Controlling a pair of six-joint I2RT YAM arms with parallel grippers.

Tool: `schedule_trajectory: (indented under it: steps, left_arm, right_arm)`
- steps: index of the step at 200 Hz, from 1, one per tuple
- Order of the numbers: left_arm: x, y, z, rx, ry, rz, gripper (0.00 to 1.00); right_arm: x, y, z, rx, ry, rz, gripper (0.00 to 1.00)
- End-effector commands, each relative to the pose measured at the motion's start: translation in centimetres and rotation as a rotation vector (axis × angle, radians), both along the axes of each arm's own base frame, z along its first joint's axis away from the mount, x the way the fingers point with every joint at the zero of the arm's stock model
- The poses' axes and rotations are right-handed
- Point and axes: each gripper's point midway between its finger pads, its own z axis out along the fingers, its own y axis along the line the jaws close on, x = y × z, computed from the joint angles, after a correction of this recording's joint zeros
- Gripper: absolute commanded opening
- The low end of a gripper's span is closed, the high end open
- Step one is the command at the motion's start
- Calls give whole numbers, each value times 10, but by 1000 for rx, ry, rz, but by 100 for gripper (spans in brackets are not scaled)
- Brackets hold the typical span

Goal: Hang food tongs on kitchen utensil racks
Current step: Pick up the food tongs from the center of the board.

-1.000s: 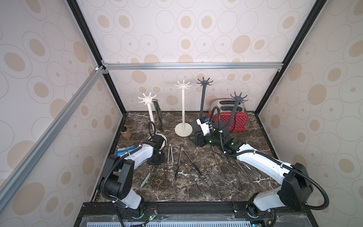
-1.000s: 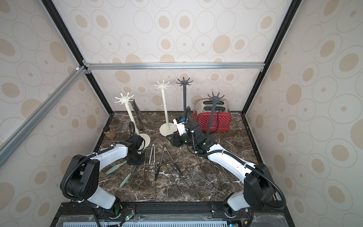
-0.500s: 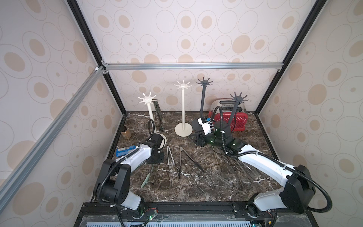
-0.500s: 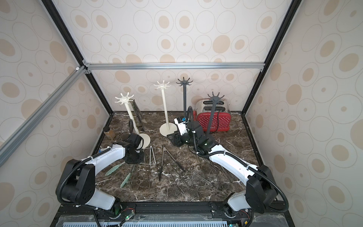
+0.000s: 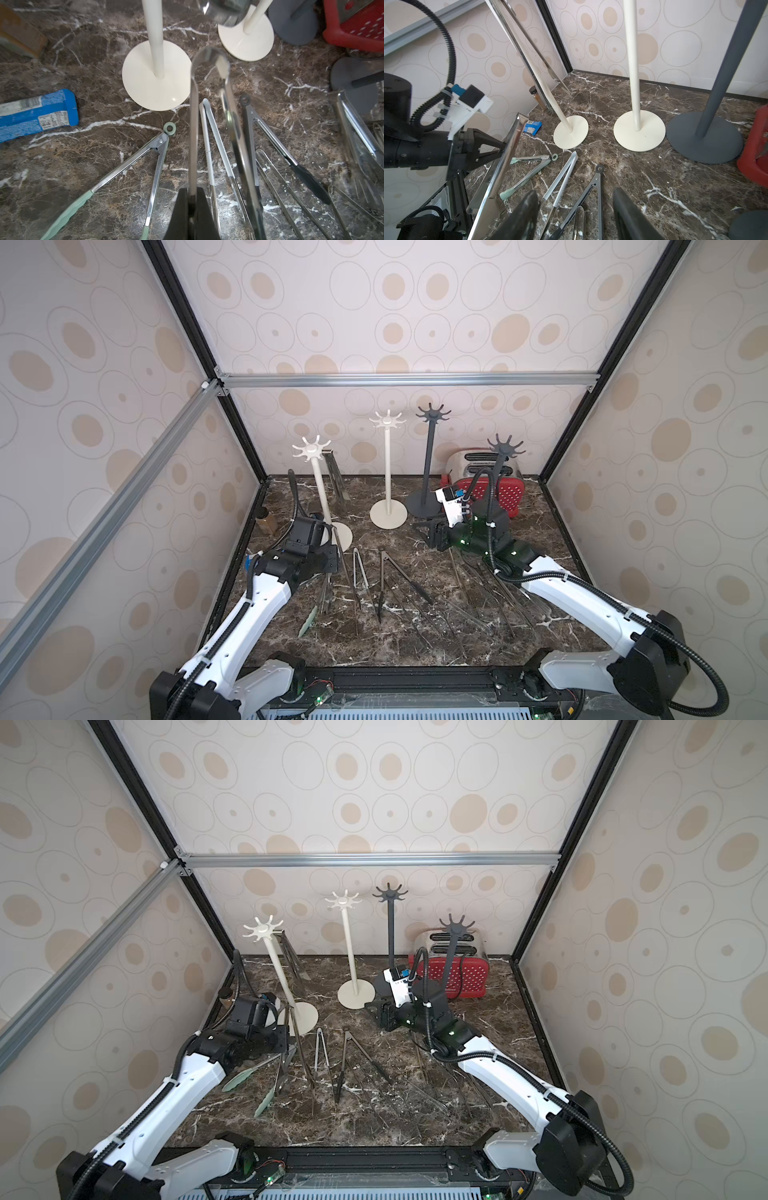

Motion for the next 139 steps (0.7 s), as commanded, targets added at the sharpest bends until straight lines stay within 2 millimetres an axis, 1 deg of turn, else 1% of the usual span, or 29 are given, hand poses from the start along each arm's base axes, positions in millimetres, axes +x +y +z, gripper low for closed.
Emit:
schedule_trajectory:
  steps: [1,14,47,52,59,61,63,73,100,139]
  left_arm:
    - [-3,6,35,18,-102,-6,0]
    - [-5,10,52,23,-168,-2,0]
    - [-13,24,105,58,-373,9,0]
    - [-14,25,113,63,-405,4,0]
    - [-16,26,120,75,-428,-5,0]
    - [-14,26,128,71,-460,-4,0]
    - [-14,26,132,70,-475,-5,0]
    - [-14,26,146,81,-523,-12,0]
    - [-4,27,174,110,-601,-13,0]
    - [14,25,204,152,-644,-15,0]
  right_arm:
    - [-3,-8,5,15,-8,-15,60]
    - [-3,-10,6,17,-12,-15,59]
    - [-5,-12,7,25,-18,-10,59]
    - [-6,-12,8,26,-20,-7,59]
    - [-6,-12,8,29,-22,-6,59]
    - [-6,-12,8,30,-25,-5,59]
    - [-6,-12,9,33,-26,-5,59]
    - [-6,-12,8,37,-27,-2,59]
    - [-7,-12,9,43,-31,4,58]
    - [-8,-15,6,41,-35,5,58]
